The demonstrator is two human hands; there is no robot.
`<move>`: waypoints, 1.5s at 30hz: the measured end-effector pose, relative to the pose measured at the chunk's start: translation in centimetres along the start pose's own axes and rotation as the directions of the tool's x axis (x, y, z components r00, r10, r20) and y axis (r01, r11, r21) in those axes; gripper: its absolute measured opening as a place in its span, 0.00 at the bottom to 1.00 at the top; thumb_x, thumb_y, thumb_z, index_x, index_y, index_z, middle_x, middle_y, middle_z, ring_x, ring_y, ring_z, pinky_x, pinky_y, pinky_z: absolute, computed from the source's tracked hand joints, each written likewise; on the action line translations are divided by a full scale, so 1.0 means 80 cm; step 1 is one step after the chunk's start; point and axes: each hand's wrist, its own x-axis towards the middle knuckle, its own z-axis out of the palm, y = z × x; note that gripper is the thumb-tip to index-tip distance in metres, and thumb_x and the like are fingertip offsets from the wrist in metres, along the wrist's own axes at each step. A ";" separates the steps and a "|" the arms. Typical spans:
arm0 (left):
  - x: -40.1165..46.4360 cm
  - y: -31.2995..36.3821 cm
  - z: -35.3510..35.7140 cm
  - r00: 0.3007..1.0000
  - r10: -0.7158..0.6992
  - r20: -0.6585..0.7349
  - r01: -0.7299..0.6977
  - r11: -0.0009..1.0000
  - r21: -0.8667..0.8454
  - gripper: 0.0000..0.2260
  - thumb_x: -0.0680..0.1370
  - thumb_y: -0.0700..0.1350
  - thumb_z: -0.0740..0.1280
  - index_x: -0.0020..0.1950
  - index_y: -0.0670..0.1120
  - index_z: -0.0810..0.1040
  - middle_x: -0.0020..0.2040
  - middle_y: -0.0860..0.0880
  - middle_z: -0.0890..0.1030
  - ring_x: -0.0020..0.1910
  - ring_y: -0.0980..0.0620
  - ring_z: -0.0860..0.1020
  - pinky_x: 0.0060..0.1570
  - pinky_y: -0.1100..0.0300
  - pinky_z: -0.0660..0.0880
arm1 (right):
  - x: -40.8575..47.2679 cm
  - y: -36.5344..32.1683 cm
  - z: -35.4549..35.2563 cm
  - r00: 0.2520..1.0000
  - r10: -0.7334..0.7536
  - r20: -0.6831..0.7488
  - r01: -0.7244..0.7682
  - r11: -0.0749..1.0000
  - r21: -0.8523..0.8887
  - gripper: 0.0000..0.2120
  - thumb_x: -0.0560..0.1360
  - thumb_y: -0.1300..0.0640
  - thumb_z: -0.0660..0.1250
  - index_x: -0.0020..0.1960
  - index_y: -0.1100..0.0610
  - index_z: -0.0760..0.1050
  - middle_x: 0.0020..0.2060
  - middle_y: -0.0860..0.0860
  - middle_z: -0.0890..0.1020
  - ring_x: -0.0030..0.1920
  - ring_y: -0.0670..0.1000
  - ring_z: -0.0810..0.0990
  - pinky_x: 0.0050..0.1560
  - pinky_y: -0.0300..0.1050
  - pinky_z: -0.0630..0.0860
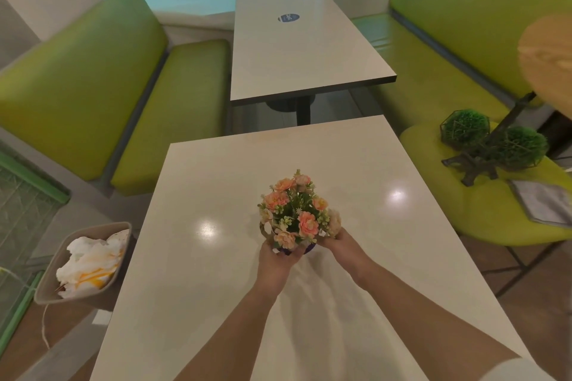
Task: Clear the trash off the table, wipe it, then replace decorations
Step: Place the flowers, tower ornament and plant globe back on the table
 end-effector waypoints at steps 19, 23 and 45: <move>0.002 0.093 0.295 0.966 -0.068 0.250 0.016 0.979 0.205 0.04 0.81 0.46 0.63 0.55 0.51 0.75 0.50 0.51 0.80 0.47 0.51 0.79 0.46 0.60 0.75 | 0.005 0.006 -0.296 0.860 0.069 -0.505 -0.043 0.997 0.063 0.11 0.80 0.60 0.62 0.61 0.56 0.78 0.47 0.48 0.78 0.47 0.48 0.75 0.49 0.44 0.75; 0.032 0.135 0.377 0.958 0.000 0.287 -0.073 0.968 0.242 0.08 0.81 0.47 0.63 0.59 0.49 0.77 0.55 0.49 0.80 0.56 0.49 0.78 0.59 0.54 0.75 | 0.028 -0.002 -0.382 0.825 0.042 -0.564 -0.038 0.999 0.019 0.10 0.80 0.60 0.63 0.59 0.57 0.79 0.38 0.46 0.76 0.39 0.46 0.73 0.37 0.39 0.69; 0.178 0.196 0.615 0.932 0.148 0.332 -0.280 0.874 0.397 0.21 0.78 0.52 0.68 0.69 0.50 0.71 0.65 0.51 0.75 0.62 0.53 0.75 0.61 0.54 0.74 | 0.148 -0.016 -0.570 0.898 -0.064 -0.435 -0.094 0.938 -0.334 0.19 0.81 0.60 0.61 0.72 0.55 0.71 0.68 0.53 0.75 0.67 0.54 0.74 0.65 0.45 0.70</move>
